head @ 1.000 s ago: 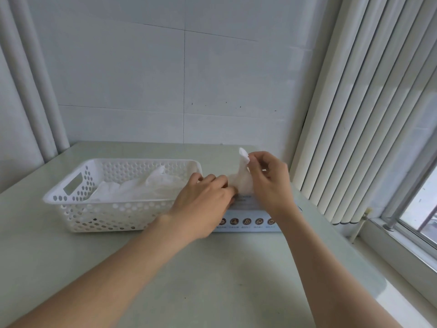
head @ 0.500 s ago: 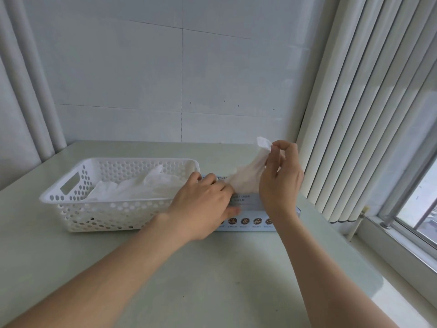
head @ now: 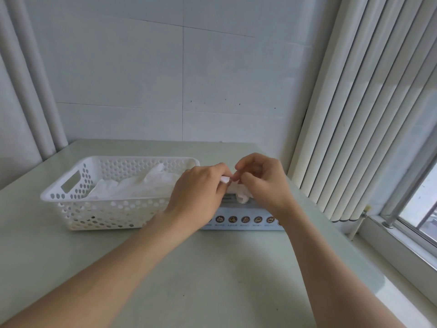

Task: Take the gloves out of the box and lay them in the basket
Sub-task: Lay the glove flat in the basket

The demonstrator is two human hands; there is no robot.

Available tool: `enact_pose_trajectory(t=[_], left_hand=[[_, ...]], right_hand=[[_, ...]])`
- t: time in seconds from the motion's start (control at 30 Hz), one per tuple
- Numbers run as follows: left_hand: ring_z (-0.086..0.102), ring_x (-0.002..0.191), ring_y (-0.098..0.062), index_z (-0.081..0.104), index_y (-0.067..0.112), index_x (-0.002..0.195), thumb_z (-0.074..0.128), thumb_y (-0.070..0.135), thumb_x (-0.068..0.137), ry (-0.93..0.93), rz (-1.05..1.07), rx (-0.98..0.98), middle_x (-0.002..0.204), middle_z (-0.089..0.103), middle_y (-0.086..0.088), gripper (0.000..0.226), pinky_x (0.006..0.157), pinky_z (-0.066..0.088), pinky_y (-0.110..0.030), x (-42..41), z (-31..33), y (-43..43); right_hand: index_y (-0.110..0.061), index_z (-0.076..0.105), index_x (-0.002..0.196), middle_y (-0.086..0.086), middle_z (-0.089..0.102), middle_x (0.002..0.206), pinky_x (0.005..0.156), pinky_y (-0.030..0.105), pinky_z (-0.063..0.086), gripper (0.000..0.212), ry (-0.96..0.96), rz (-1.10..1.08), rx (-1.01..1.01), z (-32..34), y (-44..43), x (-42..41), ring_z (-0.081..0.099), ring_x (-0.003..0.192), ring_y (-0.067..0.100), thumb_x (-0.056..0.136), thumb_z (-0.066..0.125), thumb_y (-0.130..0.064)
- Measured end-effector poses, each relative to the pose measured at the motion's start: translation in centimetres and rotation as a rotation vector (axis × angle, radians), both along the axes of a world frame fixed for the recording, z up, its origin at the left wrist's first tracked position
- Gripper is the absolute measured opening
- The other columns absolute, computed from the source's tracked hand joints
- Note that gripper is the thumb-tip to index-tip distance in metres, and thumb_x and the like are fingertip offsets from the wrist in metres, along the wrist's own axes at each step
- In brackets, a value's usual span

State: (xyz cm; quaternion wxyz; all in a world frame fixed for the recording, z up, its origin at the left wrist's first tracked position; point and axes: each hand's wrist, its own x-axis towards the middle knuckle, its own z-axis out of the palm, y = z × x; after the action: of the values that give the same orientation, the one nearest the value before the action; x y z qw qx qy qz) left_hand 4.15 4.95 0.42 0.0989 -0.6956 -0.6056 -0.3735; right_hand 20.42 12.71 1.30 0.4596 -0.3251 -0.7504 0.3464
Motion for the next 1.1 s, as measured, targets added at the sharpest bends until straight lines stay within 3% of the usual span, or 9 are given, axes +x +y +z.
enact_pose_trajectory(t=[0.07,0.17,0.33,0.43,0.53,0.7,0.8,0.9,1.1], left_hand=[[0.060,0.071,-0.023,0.069,0.025,0.101,0.056,0.022,0.106,0.009,0.035,0.000,0.070,0.060,0.009,0.013,0.061,0.030,-0.033,0.0,0.2,-0.1],[0.063,0.080,-0.023,0.068,0.025,0.101,0.061,0.011,0.101,0.032,0.073,-0.010,0.084,0.066,0.009,0.015,0.065,0.037,-0.034,-0.4,0.3,0.0],[0.060,0.086,-0.024,0.067,0.031,0.116,0.060,-0.009,0.088,0.133,0.075,-0.060,0.099,0.063,0.007,0.049,0.070,0.042,-0.035,-0.8,0.3,0.1],[0.050,0.085,-0.019,0.063,0.035,0.136,0.063,-0.015,0.081,0.348,0.074,-0.092,0.097,0.047,0.005,0.075,0.082,0.039,-0.035,-0.6,0.1,0.1],[0.044,0.091,-0.021,0.057,0.037,0.144,0.064,-0.017,0.074,0.488,0.101,-0.141,0.100,0.037,0.002,0.088,0.088,0.043,-0.038,-0.2,-0.1,-0.2],[0.039,0.105,-0.024,0.055,0.033,0.139,0.063,-0.002,0.080,0.551,0.093,-0.218,0.122,0.033,-0.002,0.068,0.093,0.037,-0.039,0.3,-0.2,-0.7],[0.041,0.115,-0.023,0.059,0.029,0.132,0.044,0.026,0.101,0.543,0.065,-0.218,0.135,0.037,0.002,0.034,0.100,0.034,-0.043,0.3,-0.4,-0.8],[0.048,0.114,-0.020,0.059,0.028,0.126,0.026,0.039,0.108,0.604,0.069,-0.248,0.129,0.052,0.007,0.039,0.103,0.033,-0.045,0.3,-0.7,-0.5],[0.049,0.121,-0.025,0.060,0.025,0.130,0.022,0.057,0.108,0.712,0.108,-0.337,0.136,0.057,0.004,0.054,0.103,0.034,-0.048,0.4,-1.0,-0.3]], right_hand=[[-0.019,0.074,0.095,-0.008,0.077,0.086,0.065,0.010,0.045,0.022,-0.151,-0.062,0.070,0.0,0.1,0.4,0.066,0.074,-0.001,0.082,0.064,-0.004],[-0.028,0.078,0.096,-0.014,0.074,0.089,0.065,0.007,0.042,0.021,-0.365,-0.142,0.185,-0.4,0.6,0.5,0.062,0.079,-0.002,0.084,0.070,-0.013],[-0.023,0.081,0.091,-0.019,0.068,0.075,0.075,-0.003,0.034,0.012,-0.391,-0.299,0.277,-0.8,1.8,0.3,0.058,0.071,-0.007,0.096,0.071,-0.021],[-0.018,0.080,0.093,-0.022,0.062,0.070,0.066,0.003,0.037,0.013,-0.279,-0.345,0.247,-0.6,2.0,0.2,0.057,0.070,-0.011,0.099,0.068,-0.018],[-0.018,0.076,0.095,-0.024,0.065,0.076,0.073,0.013,0.041,0.013,-0.166,-0.420,0.229,-0.3,2.3,0.5,0.060,0.077,-0.003,0.102,0.065,-0.017],[-0.022,0.055,0.107,-0.004,0.071,0.076,0.075,0.038,0.049,0.015,0.032,-0.474,0.107,-0.6,2.4,0.6,0.062,0.097,0.031,0.112,0.043,-0.030],[-0.017,0.055,0.109,0.003,0.068,0.075,0.072,0.035,0.047,0.020,0.126,-0.513,0.132,-0.1,1.9,0.5,0.063,0.083,0.019,0.113,0.040,-0.029],[-0.013,0.054,0.110,0.005,0.068,0.073,0.065,0.030,0.048,0.021,0.262,-0.534,0.150,0.4,1.1,0.2,0.065,0.068,0.016,0.114,0.039,-0.027],[-0.012,0.051,0.111,0.002,0.070,0.089,0.076,0.043,0.058,0.021,0.568,-0.572,0.164,2.1,0.3,0.2,0.071,0.077,0.011,0.115,0.036,-0.026]])
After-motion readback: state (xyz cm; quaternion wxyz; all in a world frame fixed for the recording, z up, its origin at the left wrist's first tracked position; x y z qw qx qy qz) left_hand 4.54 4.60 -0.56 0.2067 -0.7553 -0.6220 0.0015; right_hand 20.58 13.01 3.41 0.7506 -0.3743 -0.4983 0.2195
